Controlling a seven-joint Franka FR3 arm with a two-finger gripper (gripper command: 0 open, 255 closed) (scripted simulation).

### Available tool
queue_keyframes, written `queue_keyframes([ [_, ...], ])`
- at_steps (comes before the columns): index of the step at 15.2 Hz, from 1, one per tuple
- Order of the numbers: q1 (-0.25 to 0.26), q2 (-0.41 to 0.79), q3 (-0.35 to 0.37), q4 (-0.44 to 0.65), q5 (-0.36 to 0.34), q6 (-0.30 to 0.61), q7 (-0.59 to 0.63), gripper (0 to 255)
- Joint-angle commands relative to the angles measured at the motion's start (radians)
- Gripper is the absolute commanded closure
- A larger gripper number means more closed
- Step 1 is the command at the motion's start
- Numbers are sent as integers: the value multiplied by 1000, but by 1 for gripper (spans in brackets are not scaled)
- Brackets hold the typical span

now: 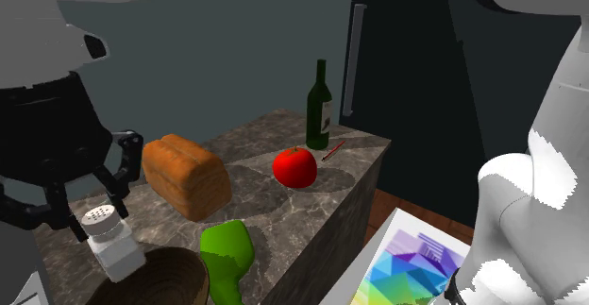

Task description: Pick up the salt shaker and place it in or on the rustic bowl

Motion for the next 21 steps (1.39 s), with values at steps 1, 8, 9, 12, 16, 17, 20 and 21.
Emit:
queue_keyframes([
  [1,0,1,0,-25,0,26,1,255],
  [8,0,9,-1,-109,-4,118,2,255],
  [9,0,11,-1,-120,-4,131,3,255],
  [12,1,19,-1,-152,-7,170,4,255],
  [16,1,29,-1,-185,-12,213,7,255],
  [17,1,29,-1,-184,-12,212,7,255],
  [20,1,29,-1,-184,-12,212,7,255],
  [21,1,29,-1,-184,-12,212,7,255],
])
